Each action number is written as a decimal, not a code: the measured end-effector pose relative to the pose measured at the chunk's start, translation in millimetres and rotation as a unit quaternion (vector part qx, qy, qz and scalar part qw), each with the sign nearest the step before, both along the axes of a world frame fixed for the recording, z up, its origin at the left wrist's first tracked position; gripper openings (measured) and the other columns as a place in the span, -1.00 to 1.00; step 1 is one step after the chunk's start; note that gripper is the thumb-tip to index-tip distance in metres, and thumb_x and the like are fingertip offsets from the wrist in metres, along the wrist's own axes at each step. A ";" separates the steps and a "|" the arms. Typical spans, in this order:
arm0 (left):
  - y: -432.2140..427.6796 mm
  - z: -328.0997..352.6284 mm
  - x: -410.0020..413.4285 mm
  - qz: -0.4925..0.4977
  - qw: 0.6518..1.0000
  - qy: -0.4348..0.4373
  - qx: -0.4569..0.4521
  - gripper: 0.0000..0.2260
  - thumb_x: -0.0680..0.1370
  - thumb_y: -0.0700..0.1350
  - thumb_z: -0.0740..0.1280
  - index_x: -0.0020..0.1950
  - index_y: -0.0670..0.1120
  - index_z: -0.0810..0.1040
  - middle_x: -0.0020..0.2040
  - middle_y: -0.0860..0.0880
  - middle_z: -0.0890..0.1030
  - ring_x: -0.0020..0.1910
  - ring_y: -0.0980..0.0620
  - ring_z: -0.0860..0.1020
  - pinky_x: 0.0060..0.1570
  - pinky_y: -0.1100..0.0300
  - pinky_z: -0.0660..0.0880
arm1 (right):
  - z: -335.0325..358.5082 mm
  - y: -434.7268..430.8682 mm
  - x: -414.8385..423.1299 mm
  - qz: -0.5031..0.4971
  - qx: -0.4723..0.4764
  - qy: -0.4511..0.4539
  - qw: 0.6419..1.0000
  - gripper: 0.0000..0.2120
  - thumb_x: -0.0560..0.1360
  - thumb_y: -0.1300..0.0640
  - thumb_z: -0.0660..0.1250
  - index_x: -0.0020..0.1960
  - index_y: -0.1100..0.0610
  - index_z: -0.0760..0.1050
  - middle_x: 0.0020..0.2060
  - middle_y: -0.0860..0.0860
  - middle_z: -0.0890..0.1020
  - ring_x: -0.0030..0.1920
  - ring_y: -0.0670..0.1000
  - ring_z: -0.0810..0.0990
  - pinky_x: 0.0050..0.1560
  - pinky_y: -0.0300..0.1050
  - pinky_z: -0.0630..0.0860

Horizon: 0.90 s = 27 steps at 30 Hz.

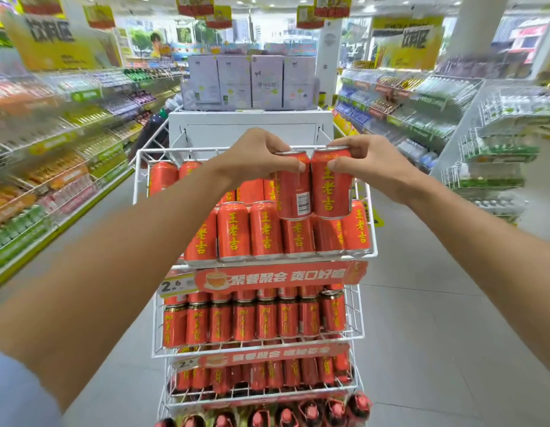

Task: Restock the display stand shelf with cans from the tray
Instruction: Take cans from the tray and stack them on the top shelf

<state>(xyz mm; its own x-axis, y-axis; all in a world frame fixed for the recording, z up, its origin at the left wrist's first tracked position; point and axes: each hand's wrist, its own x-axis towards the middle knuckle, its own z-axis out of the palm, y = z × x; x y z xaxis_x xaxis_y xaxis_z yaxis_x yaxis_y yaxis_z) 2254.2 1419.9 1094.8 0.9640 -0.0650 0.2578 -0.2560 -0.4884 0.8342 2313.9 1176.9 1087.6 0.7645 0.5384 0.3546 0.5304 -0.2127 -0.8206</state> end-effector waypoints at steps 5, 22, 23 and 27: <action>-23.6 -3.3 57.9 0.013 1.000 0.009 -0.008 -0.66 0.47 -0.05 0.54 0.00 -0.34 0.70 -0.18 -0.18 0.58 -0.20 -0.02 0.45 -0.18 0.10 0.41 | 0.2 -18.2 56.6 -0.001 0.020 0.006 1.000 -0.80 0.53 0.24 0.46 0.10 0.01 0.64 -0.12 -0.04 0.76 -0.13 -0.12 0.69 -0.01 -0.21 0.61; -42.0 -30.0 130.2 0.087 0.996 -0.004 0.007 -0.57 0.42 -0.05 0.60 0.17 -0.26 0.68 -0.09 -0.06 0.68 -0.19 0.14 0.58 -0.31 0.38 0.47 | -34.5 -34.8 143.6 0.044 0.008 0.019 0.999 -0.74 0.52 0.27 0.48 0.18 0.11 0.61 -0.09 -0.07 0.73 -0.12 -0.19 0.68 -0.09 -0.30 0.58; -44.4 -30.8 131.9 0.095 0.995 -0.009 0.010 -0.57 0.43 -0.07 0.60 0.20 -0.26 0.66 -0.08 -0.05 0.68 -0.21 0.18 0.57 -0.33 0.43 0.46 | -34.8 -36.0 145.6 0.045 0.006 0.011 0.999 -0.76 0.52 0.27 0.48 0.16 0.08 0.62 -0.10 -0.07 0.72 -0.14 -0.20 0.67 -0.11 -0.31 0.58; -46.3 -35.7 133.0 0.123 0.992 -0.019 -0.017 -0.62 0.41 -0.09 0.61 0.14 -0.21 0.63 -0.13 -0.09 0.67 -0.27 0.12 0.56 -0.30 0.31 0.48 | -33.2 -34.7 153.3 0.040 -0.023 -0.044 0.998 -0.78 0.52 0.22 0.50 0.15 0.07 0.65 -0.09 -0.03 0.72 -0.16 -0.19 0.65 -0.12 -0.27 0.57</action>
